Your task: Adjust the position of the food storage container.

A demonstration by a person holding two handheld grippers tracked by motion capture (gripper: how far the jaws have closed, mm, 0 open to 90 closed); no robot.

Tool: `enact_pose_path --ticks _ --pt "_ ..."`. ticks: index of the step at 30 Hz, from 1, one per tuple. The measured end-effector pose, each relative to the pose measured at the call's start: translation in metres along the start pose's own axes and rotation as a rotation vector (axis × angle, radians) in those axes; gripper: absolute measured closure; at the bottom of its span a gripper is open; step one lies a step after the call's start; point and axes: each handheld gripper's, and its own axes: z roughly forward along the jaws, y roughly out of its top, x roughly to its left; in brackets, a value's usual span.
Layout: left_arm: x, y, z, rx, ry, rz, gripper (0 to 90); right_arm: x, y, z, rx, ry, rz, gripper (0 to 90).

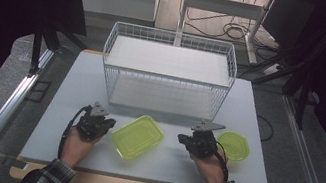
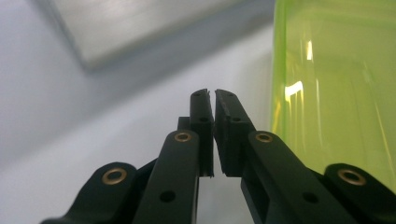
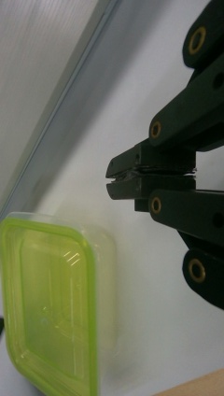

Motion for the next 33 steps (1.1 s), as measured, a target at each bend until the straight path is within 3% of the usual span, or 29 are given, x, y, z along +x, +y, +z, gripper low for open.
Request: enact_pose_path --ticks 1,4,5,11,13,15,21,25,29,33 --pt "-0.001 -0.013 -0.01 0.007 -0.003 -0.03 86.6 0.001 0.003 0.007 0.005 0.002 -0.016 87.8" --pt "-0.006 -0.024 -0.017 0.03 -0.016 -0.033 86.6 0.0 0.007 0.017 0.014 0.017 -0.01 87.9" --pt "-0.014 -0.032 -0.018 0.052 -0.039 -0.034 86.7 0.001 0.01 0.028 0.027 0.024 -0.015 87.9" --pt "-0.03 -0.029 -0.002 0.122 -0.099 0.026 86.2 0.003 0.02 0.057 0.055 0.049 -0.045 87.9" --pt "-0.031 -0.027 0.001 0.124 -0.101 0.026 86.0 0.003 0.021 0.061 0.06 0.053 -0.045 87.9" --pt "-0.031 -0.023 0.006 0.133 -0.093 0.036 85.8 0.002 0.021 0.066 0.067 0.091 -0.044 88.3" --pt "-0.033 -0.012 0.02 0.134 -0.103 0.054 85.8 0.005 0.015 0.059 0.083 0.121 -0.028 87.6" --pt "-0.036 -0.008 0.025 0.128 -0.123 0.058 85.6 0.01 0.008 0.046 0.106 0.087 -0.036 85.9" --pt "-0.046 -0.004 0.029 0.127 -0.146 0.083 85.3 0.008 -0.001 0.036 0.125 0.055 -0.015 86.3" --pt "-0.046 -0.004 0.026 0.121 -0.14 0.092 83.5 0.006 -0.002 0.03 0.124 0.011 0.004 86.7"
